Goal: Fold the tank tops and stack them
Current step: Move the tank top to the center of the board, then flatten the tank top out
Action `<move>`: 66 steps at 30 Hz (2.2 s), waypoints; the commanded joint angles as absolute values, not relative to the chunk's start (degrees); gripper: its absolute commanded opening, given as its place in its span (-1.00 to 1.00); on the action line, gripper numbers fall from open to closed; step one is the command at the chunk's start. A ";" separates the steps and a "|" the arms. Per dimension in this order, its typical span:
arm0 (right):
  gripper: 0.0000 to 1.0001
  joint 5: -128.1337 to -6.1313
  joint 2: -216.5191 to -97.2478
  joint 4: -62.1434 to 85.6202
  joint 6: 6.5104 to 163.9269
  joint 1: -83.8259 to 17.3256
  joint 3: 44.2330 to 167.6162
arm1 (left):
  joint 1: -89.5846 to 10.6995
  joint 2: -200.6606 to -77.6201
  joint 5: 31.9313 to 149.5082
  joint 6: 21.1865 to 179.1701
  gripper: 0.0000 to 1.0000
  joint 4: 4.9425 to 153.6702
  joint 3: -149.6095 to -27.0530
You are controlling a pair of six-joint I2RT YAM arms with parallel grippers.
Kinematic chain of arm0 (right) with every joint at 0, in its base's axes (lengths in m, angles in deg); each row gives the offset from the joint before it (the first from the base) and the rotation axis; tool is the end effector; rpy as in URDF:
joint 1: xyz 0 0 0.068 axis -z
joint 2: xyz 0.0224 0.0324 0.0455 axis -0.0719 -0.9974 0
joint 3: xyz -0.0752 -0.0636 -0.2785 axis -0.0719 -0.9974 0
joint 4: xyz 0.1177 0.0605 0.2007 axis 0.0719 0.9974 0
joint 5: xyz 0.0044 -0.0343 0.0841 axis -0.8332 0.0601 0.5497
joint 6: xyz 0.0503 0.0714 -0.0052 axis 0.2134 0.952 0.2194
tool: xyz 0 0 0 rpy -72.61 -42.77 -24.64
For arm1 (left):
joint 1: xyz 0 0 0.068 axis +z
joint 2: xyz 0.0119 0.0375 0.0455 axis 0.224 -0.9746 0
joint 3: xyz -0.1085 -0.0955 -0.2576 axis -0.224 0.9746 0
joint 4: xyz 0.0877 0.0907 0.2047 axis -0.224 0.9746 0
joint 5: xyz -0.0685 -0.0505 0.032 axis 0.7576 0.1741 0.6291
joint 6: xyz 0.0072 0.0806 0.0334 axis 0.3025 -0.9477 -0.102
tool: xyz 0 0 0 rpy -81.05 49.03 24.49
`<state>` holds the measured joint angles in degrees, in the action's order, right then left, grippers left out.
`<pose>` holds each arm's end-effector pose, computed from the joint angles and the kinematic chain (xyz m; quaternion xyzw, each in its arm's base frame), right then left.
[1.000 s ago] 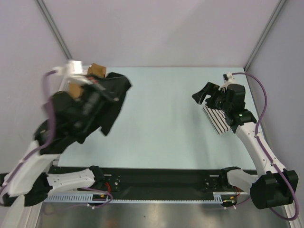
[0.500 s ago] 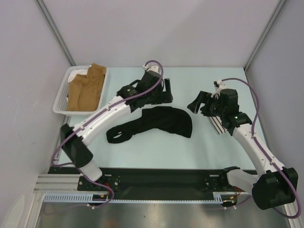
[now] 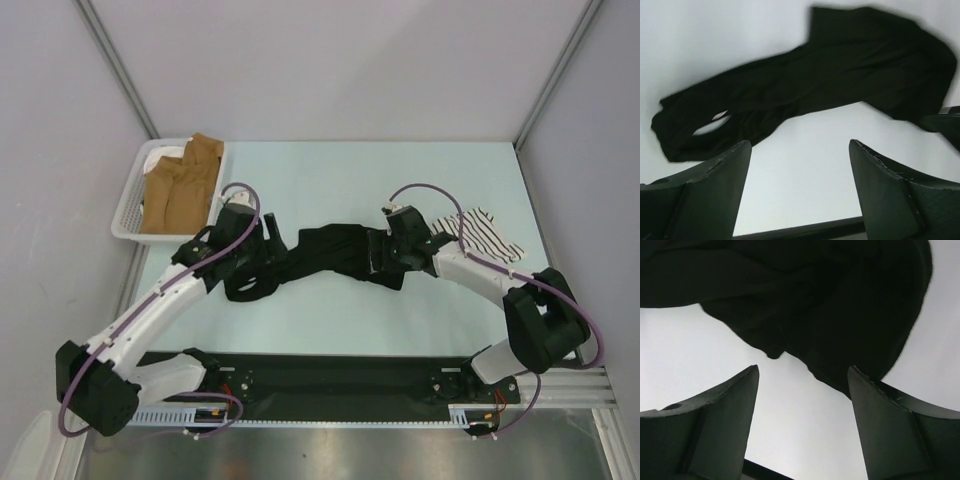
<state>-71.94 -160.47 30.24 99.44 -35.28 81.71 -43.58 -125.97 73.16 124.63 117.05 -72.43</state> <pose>0.2588 0.1609 0.2078 -0.0914 0.9418 0.1629 0.2794 0.2011 -0.1046 0.3043 -0.0760 0.9066 -0.1627 0.3820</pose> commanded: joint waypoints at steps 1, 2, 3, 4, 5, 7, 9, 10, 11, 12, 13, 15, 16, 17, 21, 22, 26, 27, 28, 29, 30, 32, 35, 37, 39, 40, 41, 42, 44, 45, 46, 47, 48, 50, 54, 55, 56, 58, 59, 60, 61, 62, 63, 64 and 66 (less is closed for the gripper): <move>0.50 -80.04 -160.18 28.20 100.03 -36.73 81.71 | -40.54 -127.45 78.16 123.23 0.68 111.66 -66.09; 0.47 -80.39 -160.79 27.93 100.03 -37.08 81.53 | -40.37 -127.72 77.72 123.23 0.68 111.21 -65.04; 0.45 -80.92 -161.40 27.84 100.03 -37.43 81.88 | -40.45 -128.07 77.54 123.14 0.68 110.77 -64.59; 0.41 -82.23 -161.84 27.93 99.85 -37.96 82.32 | -40.37 -128.77 77.54 122.88 0.68 109.90 -64.33; 0.41 -83.03 -162.46 27.93 99.68 -38.40 82.84 | -40.28 -129.38 77.10 122.70 0.68 109.71 -64.15; 0.36 -85.31 -164.65 28.72 99.50 -39.28 84.60 | -40.19 -130.44 76.13 122.09 0.68 109.01 -64.33; 0.21 -85.76 -167.11 29.07 99.32 -39.45 85.92 | -39.49 -132.90 76.13 121.65 0.67 107.79 -65.20; 0.12 -86.80 -167.99 30.03 99.67 -39.46 86.10 | -39.14 -134.04 76.57 121.38 0.66 107.69 -65.64; 0.01 -87.16 -168.52 30.30 99.76 -39.46 86.19 | -38.70 -135.79 77.00 121.21 0.62 107.69 -66.95; -0.25 -87.95 -169.14 30.74 99.94 -39.54 86.19 | -38.70 -136.59 76.75 120.94 0.61 107.78 -67.40; -0.33 -89.44 -169.14 31.61 100.63 -39.46 85.32 | -38.61 -137.03 76.40 120.77 0.61 107.69 -67.66; -0.53 -90.06 -168.44 31.80 101.08 -39.37 83.74 | -38.43 -137.47 75.70 120.68 0.61 107.08 -67.40; -0.72 -90.68 -167.31 32.49 101.95 -39.11 81.81 | -38.26 -137.47 75.60 120.42 0.61 106.90 -67.14; -1.00 -90.94 -166.34 33.37 102.39 -39.02 81.01 | -37.73 -137.47 75.52 120.42 0.61 106.55 -66.36; -1.00 -93.13 -159.40 41.62 107.39 -39.80 77.32 | -36.41 -137.65 75.78 119.63 0.61 106.11 -65.21; -1.00 -94.45 -157.04 46.43 109.24 -40.24 76.88 | -36.24 -137.74 75.69 119.62 0.61 106.19 -65.12; -1.00 -101.49 -139.85 55.34 120.40 -44.02 74.24 | -35.80 -137.83 75.60 120.15 0.61 105.67 -64.33; -1.00 -102.28 -136.92 56.14 124.24 -44.46 73.54 | -35.79 -137.91 75.86 120.41 0.61 104.80 -64.07; -1.00 -103.07 -134.28 57.01 125.59 -45.77 73.45 | -35.79 -138.35 76.13 120.68 0.61 104.44 -63.71; -1.00 -103.94 -129.29 57.11 126.56 -46.22 73.36 | -35.79 -138.70 76.30 120.77 0.61 104.35 -63.54; -1.00 -104.82 -127.41 56.15 126.74 -46.48 73.10 | -35.79 -139.14 76.57 121.03 0.60 103.91 -63.45; -0.89 -105.97 -124.68 54.92 126.05 -46.57 72.92 | -35.79 -140.37 77.01 121.03 0.60 103.65 -63.45; -0.36 -102.29 -125.19 47.01 118.58 -46.05 72.74 | -35.71 -141.69 77.18 121.03 0.60 103.03 -64.06; -0.49 -99.83 -130.71 45.68 116.99 -45.52 75.01 | -35.71 -142.83 78.23 120.59 0.60 101.89 -65.37; -0.60 -98.95 -134.59 46.12 117.52 -45.17 76.08 | -35.71 -145.80 80.43 119.37 0.61 100.75 -69.06; -0.61 -98.16 -137.04 45.69 117.43 -45.26 75.56 | -35.79 -147.30 80.87 119.01 0.60 101.01 -70.73; -0.58 -97.37 -137.67 45.07 117.95 -45.17 74.68 | -35.79 -148.71 81.49 118.66 0.57 101.27 -74.31; -0.30 -95.27 -137.76 42.89 117.95 -45.08 73.63 | -35.79 -152.03 82.01 118.22 0.57 101.53 -76.09; 0.03 -93.33 -137.15 40.60 118.13 -44.73 70.13 | -35.88 -155.39 83.67 117.95 0.55 102.32 -81.08; 0.18 -92.19 -136.63 39.19 118.13 -43.95 68.10 | -36.06 -158.97 84.99 117.95 0.51 102.68 -83.72; 0.20 -91.83 -136.62 38.75 118.13 -43.50 68.08 | -36.23 -160.66 85.62 118.04 0.50 102.68 -83.75; 0.21 -91.39 -136.36 38.48 118.22 -42.80 67.13 | -36.50 -162.50 85.88 118.04 0.44 102.85 -86.19; 0.21 -90.60 -136.19 38.22 117.87 -41.84 66.59 | -36.76 -164.09 86.32 118.22 0.42 102.77 -87.17; 0.22 -90.07 -135.40 38.21 117.60 -40.95 65.98 | -37.73 -168.66 85.89 118.30 0.38 103.64 -90.23; 0.25 -89.10 -134.34 39.17 117.86 -40.42 64.75 | -37.99 -174.90 87.29 119.09 0.20 103.21 -93.50; 0.29 -89.80 -134.34 39.88 119.35 -40.42 64.57 | -38.08 -175.87 87.99 119.36 0.18 102.95 -94.03; 0.39 -90.32 -134.25 40.23 119.88 -40.51 64.22 | -38.25 -177.71 88.60 119.53 0.14 102.77 -94.99; 0.48 -90.42 -133.81 39.97 120.85 -40.42 62.30 | -38.69 -179.13 89.22 119.80 0.08 102.33 -95.79; 0.48 -90.59 -133.90 39.71 121.20 -40.25 61.67 | -38.87 -179.83 89.92 119.97 0.01 101.98 -96.75; 0.47 -90.33 -134.07 38.84 121.47 -40.16 61.06 | -39.04 -181.06 90.10 120.06 -0.06 101.80 -97.37; 0.47 -90.24 -134.51 38.39 121.56 -40.16 60.10 | -39.31 -181.76 90.45 120.15 -0.18 101.71 -97.90; 0.44 -90.33 -134.86 38.22 122.52 -39.81 59.82 | -39.22 -182.21 90.80 120.33 -0.43 101.28 -98.86; 0.36 -91.11 -135.21 37.78 122.70 -39.55 59.56 | -39.31 -182.91 91.42 120.41 -0.58 101.10 -99.39; 0.31 -91.38 -136.09 37.08 122.61 -39.28 59.30 | -39.31 -182.91 91.25 120.50 -0.76 101.10 -100.00; 0.12 -91.47 -137.14 34.89 122.26 -37.53 58.77 | -39.14 -182.48 89.07 120.42 -0.99 102.41 -102.11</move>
<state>-90.26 -136.10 39.09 121.23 -39.19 59.07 -38.94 -182.60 89.57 120.43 102.16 -98.44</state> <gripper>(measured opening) 0.592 0.024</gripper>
